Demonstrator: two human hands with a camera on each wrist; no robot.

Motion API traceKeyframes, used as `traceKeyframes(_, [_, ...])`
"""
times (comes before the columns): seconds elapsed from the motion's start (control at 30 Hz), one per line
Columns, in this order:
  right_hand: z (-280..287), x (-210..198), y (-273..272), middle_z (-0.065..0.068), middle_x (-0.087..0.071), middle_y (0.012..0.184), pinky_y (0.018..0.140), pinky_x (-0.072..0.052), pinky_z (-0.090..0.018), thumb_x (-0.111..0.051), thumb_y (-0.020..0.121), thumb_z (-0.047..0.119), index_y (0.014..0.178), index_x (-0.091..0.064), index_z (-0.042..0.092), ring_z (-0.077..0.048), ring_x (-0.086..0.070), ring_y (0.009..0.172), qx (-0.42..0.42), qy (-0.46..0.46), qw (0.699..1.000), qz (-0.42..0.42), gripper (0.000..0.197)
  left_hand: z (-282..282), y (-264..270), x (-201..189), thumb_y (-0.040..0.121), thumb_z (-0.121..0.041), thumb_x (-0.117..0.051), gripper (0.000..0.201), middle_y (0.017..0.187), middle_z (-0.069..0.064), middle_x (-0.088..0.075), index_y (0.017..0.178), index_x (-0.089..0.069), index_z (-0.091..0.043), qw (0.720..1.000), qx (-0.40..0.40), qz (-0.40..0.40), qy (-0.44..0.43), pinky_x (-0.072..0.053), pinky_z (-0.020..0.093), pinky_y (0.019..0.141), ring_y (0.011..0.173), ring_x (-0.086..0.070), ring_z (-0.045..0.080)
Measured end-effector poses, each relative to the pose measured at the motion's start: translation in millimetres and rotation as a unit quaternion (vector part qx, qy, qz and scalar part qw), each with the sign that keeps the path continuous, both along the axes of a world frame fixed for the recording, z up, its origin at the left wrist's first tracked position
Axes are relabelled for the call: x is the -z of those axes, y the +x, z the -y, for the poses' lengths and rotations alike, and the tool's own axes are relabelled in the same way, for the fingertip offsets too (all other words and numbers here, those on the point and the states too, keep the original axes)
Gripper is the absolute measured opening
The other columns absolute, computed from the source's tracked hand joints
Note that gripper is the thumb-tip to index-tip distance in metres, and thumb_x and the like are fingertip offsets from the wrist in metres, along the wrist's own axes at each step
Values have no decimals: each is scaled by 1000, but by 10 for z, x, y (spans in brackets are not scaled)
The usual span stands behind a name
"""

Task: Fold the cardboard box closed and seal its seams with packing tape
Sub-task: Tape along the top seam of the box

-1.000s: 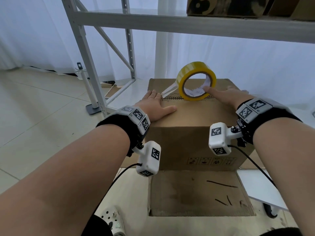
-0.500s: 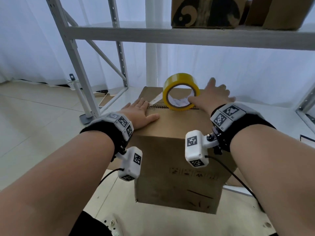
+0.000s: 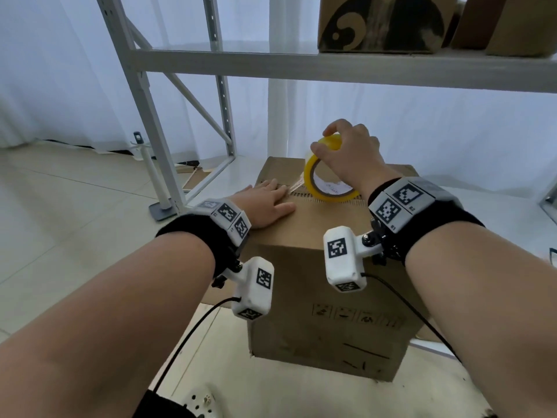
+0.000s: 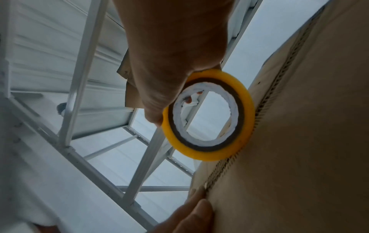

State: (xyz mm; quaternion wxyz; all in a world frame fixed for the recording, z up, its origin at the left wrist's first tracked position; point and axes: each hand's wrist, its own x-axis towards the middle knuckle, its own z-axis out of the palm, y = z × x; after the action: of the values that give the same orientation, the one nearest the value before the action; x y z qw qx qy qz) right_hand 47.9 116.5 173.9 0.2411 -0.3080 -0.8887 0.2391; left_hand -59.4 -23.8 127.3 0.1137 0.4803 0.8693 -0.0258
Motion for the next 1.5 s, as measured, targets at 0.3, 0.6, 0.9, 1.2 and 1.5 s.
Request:
traceKeyframes(0.3, [-89, 140, 64, -3, -47, 133, 94, -38, -36, -56, 88, 51, 129, -50, 26, -24, -42, 123, -4, -22, 996, -90, 48, 34, 9, -4, 100, -52, -18, 67, 160, 7, -2, 152, -7, -11, 999, -25, -21, -4, -3, 34, 117, 147, -1, 18])
traceKeyframes(0.6, [-18, 129, -41, 3, -49, 141, 109, -35, -40, -46, 96, 41, 134, -55, 25, -19, -39, 133, -48, -31, 993, -101, 42, -146, 205, -78, 101, -48, -14, 63, 159, 9, -4, 152, -9, -13, 999, 15, -4, -30, -2, 34, 118, 147, -4, 19])
traceKeyframes(0.9, [-105, 126, 99, 0, -51, 139, 105, -38, -35, -48, 95, 42, 135, -54, 23, -19, -46, 128, -41, -45, 992, -107, 45, 62, -14, -93, 101, -49, -14, 63, 159, 7, -6, 152, -11, -12, 999, -9, -26, -39, -5, 34, 118, 146, -7, 18])
traceKeyframes(1.2, [-237, 84, 181, -3, -59, 106, 69, -39, -30, -60, 80, 58, 114, -55, 14, -19, -53, 94, 14, -165, 981, -99, 56, -131, 76, -14, 96, -61, -12, 75, 160, 3, 6, 152, 0, -13, 996, -55, -42, -48, 10, 40, 117, 146, 11, 16])
traceKeyframes(1.5, [-151, 85, 29, 6, -49, 81, 67, -37, -30, -66, 75, 57, 99, -54, 15, -18, -50, 83, 35, -137, 981, -135, 50, -102, 26, 21, 97, -58, -16, 69, 159, 1, 11, 151, 6, -22, 999, -37, 17, -14, 5, 32, 116, 146, 9, 13])
